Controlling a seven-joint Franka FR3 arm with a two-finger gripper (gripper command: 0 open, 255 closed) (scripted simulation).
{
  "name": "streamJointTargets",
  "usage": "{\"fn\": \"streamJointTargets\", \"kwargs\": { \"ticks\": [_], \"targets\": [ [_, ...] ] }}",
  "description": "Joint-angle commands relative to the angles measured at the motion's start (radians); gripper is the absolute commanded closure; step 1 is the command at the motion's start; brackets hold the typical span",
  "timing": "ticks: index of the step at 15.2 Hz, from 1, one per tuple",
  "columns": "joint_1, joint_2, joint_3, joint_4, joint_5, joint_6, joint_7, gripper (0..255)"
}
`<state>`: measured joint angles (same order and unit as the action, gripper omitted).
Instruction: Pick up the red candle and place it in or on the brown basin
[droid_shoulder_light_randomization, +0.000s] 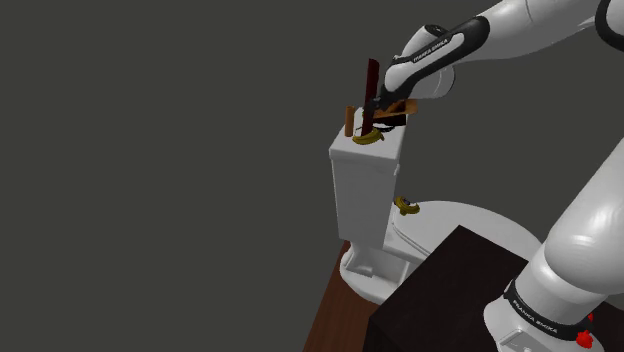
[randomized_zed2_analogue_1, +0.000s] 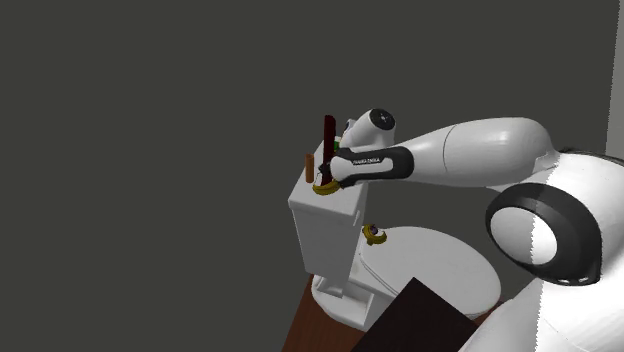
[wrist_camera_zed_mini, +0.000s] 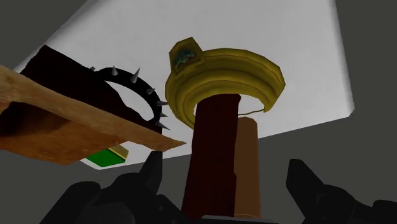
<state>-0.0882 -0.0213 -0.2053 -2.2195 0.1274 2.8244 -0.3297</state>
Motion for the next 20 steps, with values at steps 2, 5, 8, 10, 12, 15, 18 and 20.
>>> {"fn": "streamJointTargets", "kwargs": {
  "ticks": [2,5,8,10,12,15,18,20],
  "targets": [
    [-0.001,0.057,-0.002,0.026,0.045,0.039,-0.038,0],
    [-0.003,0.101,0.004,0.047,0.079,0.061,-0.063,0],
    [-0.006,0.125,0.009,0.059,0.096,0.072,-0.076,0],
    [-0.006,0.125,0.009,0.059,0.096,0.072,-0.076,0],
    [-0.006,0.125,0.009,0.059,0.096,0.072,-0.076,0],
    [-0.006,0.125,0.009,0.059,0.096,0.072,-0.076,0],
    [-0.006,0.125,0.009,0.059,0.096,0.072,-0.076,255],
    [-0.006,0.125,0.009,0.059,0.096,0.072,-0.075,255]
  ]
}}
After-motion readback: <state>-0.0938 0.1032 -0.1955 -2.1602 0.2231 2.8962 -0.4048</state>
